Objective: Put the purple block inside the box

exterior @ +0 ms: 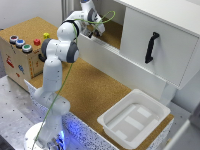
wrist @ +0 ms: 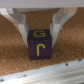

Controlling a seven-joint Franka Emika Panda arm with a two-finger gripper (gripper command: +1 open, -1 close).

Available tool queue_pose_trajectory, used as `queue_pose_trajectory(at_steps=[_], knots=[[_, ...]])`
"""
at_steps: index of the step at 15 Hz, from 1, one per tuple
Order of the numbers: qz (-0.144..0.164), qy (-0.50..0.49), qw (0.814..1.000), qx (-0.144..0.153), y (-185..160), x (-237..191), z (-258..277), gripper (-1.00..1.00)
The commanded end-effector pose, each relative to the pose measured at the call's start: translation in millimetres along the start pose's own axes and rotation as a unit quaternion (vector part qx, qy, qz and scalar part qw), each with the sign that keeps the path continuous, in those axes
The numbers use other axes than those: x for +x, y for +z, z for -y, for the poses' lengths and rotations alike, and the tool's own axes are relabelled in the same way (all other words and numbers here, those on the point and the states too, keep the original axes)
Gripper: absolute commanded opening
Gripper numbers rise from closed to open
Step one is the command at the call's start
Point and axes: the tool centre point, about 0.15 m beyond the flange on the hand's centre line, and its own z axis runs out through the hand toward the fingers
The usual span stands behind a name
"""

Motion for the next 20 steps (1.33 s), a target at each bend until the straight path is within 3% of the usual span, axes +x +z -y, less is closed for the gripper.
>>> queue_pose_trajectory(at_steps=[1,5,10,14,18,20], knots=[[0.002,0.001,1.0,0.029,-42.4,7.7,-9.6,-1.0],[-0.015,-0.044,0.998,0.036,-81.0,-22.7,-20.9,-1.0],[0.015,-0.093,0.994,0.049,-84.5,-76.8,-58.0,-1.0],[0.015,-0.063,0.997,0.043,-102.4,-97.5,-95.0,-1.0],[0.055,0.005,0.997,0.047,-115.0,-115.0,-138.6,-1.0],[0.073,0.016,0.997,0.023,-118.7,-120.7,-161.4,-1.0]])
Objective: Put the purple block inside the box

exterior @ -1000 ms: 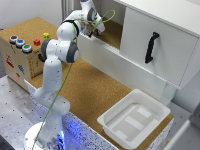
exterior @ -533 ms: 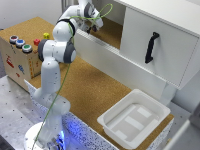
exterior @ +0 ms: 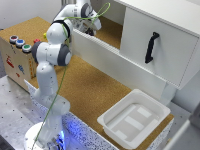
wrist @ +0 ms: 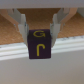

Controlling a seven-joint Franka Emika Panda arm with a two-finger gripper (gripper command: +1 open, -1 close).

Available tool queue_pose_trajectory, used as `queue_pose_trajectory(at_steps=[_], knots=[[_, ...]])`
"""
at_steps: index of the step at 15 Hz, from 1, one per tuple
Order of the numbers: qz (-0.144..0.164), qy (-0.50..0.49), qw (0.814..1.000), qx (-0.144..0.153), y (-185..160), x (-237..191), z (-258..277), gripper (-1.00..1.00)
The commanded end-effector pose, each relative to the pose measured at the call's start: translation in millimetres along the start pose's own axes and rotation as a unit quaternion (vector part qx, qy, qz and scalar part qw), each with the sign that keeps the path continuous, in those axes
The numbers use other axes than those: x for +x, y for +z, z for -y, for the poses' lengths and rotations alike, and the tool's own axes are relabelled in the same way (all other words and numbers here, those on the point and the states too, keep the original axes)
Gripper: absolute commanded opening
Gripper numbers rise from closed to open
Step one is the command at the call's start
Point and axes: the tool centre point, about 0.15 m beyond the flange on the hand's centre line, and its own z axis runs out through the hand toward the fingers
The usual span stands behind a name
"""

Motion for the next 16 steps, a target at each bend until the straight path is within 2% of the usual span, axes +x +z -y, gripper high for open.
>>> queue_pose_trajectory(at_steps=[1,5,8,12,16], knots=[[0.006,0.034,0.999,0.031,-7.7,-41.3,-73.7,-1.0],[0.028,0.05,0.998,-0.005,-1.0,-55.8,-109.5,-1.0],[0.074,0.085,0.994,-0.012,40.2,-65.2,-154.2,-1.0],[0.103,0.156,0.982,-0.023,83.0,-82.6,-234.0,-1.0],[0.124,0.233,0.964,-0.031,110.5,-102.3,-309.4,-1.0]])
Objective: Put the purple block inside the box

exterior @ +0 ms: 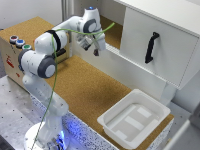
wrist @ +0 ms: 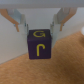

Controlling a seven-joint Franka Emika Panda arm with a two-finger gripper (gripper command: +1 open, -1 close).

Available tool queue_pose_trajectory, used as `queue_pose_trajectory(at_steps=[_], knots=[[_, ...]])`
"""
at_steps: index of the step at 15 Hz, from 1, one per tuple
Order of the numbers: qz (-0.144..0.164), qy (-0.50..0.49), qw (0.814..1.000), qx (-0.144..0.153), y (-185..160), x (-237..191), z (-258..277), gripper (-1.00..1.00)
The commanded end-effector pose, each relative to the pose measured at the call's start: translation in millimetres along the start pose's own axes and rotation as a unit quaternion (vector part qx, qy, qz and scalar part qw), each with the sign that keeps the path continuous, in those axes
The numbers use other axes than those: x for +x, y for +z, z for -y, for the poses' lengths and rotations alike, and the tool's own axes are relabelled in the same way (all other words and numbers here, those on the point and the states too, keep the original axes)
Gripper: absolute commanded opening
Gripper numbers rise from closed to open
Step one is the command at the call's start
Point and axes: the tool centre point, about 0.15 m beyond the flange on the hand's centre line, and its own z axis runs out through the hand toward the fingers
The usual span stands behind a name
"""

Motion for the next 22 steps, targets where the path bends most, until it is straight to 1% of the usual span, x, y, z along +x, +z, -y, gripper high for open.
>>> queue_pose_trajectory(at_steps=[1,4,8,11,12,16,18,21,22], knots=[[0.027,0.072,0.996,0.037,63.6,29.5,-103.8,-1.0],[0.025,0.118,0.993,0.013,81.1,53.1,-152.8,-1.0],[0.028,0.183,0.982,-0.039,106.3,79.8,-228.3,-1.0],[0.033,0.223,0.971,-0.076,120.9,82.9,-272.6,-1.0],[0.035,0.246,0.965,-0.084,126.0,82.0,-288.6,-1.0],[0.044,0.327,0.94,-0.085,145.0,86.2,-345.0,-1.0],[0.047,0.341,0.934,-0.094,155.1,96.6,-361.8,-1.0],[0.054,0.371,0.922,-0.096,167.1,113.1,-384.5,-1.0],[0.053,0.375,0.92,-0.095,168.4,117.1,-387.2,-1.0]])
